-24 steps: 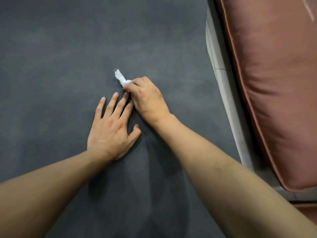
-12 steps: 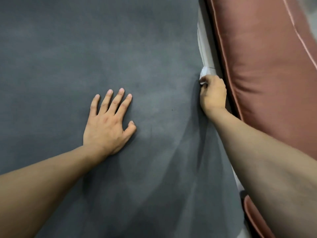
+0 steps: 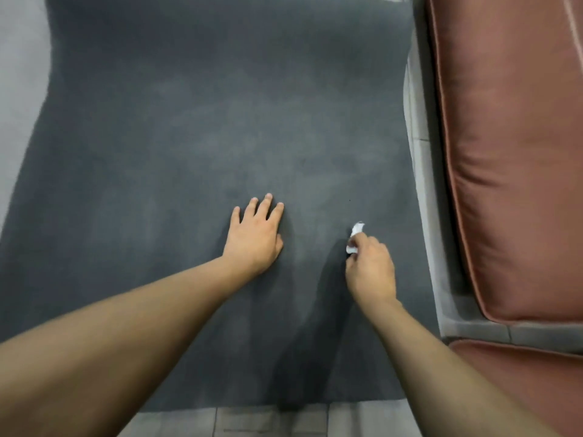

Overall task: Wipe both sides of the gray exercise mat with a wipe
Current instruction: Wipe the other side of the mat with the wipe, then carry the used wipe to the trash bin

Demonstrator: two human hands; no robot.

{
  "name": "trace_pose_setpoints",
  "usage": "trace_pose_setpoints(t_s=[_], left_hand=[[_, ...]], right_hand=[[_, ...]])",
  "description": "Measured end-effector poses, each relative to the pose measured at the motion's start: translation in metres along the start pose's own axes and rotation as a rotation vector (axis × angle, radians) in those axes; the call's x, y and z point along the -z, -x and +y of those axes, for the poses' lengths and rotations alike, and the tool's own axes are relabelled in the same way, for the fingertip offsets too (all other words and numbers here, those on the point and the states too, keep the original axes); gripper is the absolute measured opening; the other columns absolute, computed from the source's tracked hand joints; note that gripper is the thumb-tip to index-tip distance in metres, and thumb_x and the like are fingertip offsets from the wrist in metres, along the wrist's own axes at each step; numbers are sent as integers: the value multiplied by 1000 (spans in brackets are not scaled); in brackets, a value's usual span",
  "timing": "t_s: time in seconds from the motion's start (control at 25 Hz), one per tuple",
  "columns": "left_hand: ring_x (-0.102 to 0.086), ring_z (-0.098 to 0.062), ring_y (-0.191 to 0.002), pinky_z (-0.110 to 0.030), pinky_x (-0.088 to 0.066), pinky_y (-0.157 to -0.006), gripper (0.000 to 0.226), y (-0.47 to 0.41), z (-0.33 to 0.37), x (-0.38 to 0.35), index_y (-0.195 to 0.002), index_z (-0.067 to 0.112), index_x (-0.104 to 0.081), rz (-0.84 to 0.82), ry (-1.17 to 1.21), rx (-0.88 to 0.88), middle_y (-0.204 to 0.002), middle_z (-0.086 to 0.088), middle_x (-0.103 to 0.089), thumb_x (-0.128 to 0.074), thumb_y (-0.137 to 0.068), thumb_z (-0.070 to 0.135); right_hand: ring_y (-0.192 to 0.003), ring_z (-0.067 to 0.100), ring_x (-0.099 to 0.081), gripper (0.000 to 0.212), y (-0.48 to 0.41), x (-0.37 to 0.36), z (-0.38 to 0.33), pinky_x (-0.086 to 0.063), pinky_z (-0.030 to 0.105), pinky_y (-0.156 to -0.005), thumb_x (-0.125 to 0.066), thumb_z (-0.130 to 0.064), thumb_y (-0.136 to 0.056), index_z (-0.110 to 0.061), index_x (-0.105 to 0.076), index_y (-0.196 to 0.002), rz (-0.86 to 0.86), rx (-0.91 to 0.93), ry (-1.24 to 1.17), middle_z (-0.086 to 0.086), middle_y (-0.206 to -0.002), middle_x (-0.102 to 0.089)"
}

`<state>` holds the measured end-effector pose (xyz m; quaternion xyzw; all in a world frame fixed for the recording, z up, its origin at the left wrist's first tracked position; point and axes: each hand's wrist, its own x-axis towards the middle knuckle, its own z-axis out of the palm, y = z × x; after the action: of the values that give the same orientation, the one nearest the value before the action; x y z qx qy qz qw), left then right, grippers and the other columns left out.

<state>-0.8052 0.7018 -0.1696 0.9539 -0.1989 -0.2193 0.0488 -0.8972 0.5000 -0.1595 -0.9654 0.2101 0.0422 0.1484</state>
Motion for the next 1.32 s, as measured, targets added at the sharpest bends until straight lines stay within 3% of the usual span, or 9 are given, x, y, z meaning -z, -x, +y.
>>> trace_pose_setpoints(t_s=[0.08, 0.24, 0.6, 0.8, 1.08, 1.32], left_hand=[[-30, -30, -146, -50, -30, -117, 55, 45, -1, 17, -151, 24, -37, -53, 70, 76, -162, -4, -28, -48, -99, 36], [-43, -26, -134, -43, -32, -112, 43, 126, -7, 117, -140, 25, -50, 61, 138, 156, -149, 1, -42, -49, -98, 35], [-49, -23, -123, -39, -32, -107, 28, 360, 5, 461, -121, 26, -63, 291, 220, 267, -131, 5, -54, -54, -96, 33], [-54, -26, -111, -40, -36, -97, 22, 451, -31, 601, -112, 24, -67, 443, 245, 285, -120, 3, -60, -60, -91, 29], [-57, -26, -109, -41, -38, -100, 29, 508, -167, 737, -111, 24, -67, 560, 222, 168, -116, 4, -64, -49, -91, 32], [-55, -27, -115, -41, -37, -101, 23, 526, -288, 808, -113, 24, -68, 546, 187, 97, -122, 3, -63, -59, -92, 26]], right_hand=[[-86, 33, -52, 24, 7, 16, -27, -41, 40, -70, -53, 0, -84, -11, -58, -105, -42, 61, -84, 10, -92, -62], [-83, 29, -52, 18, 21, 98, -102, -45, 43, -74, -57, -5, -82, -14, -61, -98, -39, 184, -227, 5, -90, -61], [-82, 21, -52, 23, 124, 431, -280, -46, 41, -77, -61, -7, -80, -18, -62, -101, -20, 408, -334, -1, -92, -58], [-81, 22, -53, 23, 167, 558, -383, -47, 43, -76, -61, -8, -79, -19, -63, -99, 20, 427, -377, -1, -90, -57], [-80, 18, -53, 22, 211, 643, -566, -48, 41, -74, -60, -8, -82, -19, -64, -101, 128, 411, -429, -4, -90, -56], [-81, 16, -52, 21, 217, 662, -692, -48, 39, -77, -59, -10, -84, -19, -64, -103, 187, 288, -451, -5, -93, -56]])
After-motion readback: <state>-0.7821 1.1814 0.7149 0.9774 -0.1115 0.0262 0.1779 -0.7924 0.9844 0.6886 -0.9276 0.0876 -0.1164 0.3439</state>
